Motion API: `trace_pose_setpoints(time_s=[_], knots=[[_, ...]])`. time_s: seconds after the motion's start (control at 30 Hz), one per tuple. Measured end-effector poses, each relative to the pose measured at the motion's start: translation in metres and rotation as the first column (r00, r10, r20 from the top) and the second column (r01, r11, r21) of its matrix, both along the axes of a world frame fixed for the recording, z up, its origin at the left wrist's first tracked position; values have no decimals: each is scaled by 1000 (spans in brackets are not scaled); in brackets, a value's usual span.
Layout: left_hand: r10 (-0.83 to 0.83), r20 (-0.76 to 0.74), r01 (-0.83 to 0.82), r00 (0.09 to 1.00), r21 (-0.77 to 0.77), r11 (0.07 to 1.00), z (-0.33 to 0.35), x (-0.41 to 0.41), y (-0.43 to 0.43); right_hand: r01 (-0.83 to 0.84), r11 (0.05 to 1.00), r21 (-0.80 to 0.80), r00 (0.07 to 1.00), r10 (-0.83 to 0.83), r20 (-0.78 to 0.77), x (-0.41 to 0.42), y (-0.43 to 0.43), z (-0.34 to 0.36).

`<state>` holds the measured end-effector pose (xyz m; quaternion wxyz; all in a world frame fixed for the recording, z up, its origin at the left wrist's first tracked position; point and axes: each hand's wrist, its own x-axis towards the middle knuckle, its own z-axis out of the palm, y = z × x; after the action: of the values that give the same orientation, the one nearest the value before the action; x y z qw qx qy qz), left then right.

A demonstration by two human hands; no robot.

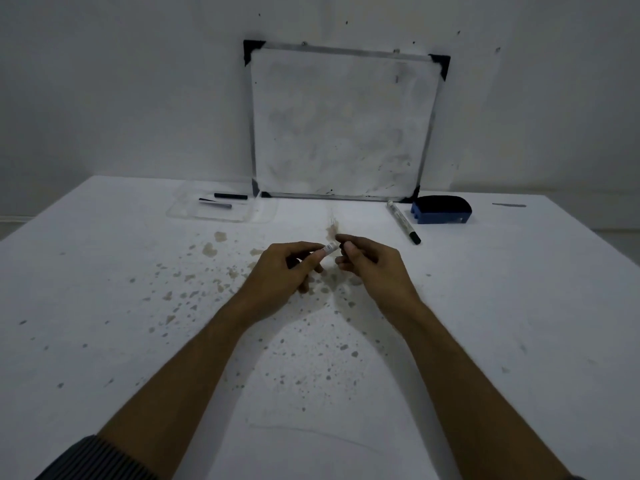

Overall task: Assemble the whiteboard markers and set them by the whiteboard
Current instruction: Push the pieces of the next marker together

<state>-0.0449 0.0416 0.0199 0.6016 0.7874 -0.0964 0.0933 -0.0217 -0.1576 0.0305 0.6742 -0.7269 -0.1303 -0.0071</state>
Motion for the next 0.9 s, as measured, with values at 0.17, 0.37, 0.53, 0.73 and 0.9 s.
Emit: trace_pose_setpoints(time_s=[0.17, 0.37, 0.53, 0.73, 0.9], knots=[[-16, -10, 16, 1000, 4, 1000, 0, -2, 1, -47, 976, 210, 991, 72, -112, 6, -2, -7], [-42, 4, 41, 999, 59, 997, 0, -5, 2, -39, 997, 62, 999, 41, -21, 2, -13, -1], [-62, 25, 58, 998, 121, 991, -2, -5, 1, -19, 997, -79, 998, 23, 54, -1, -18, 6], [-58, 5, 58, 998, 53, 997, -5, -3, 2, -89, 995, -45, 993, 92, 71, -3, -13, 6], [-145, -41, 143, 989, -46, 989, -2, -6, 7, -106, 981, 165, 994, 108, -3, -5, -6, 3]])
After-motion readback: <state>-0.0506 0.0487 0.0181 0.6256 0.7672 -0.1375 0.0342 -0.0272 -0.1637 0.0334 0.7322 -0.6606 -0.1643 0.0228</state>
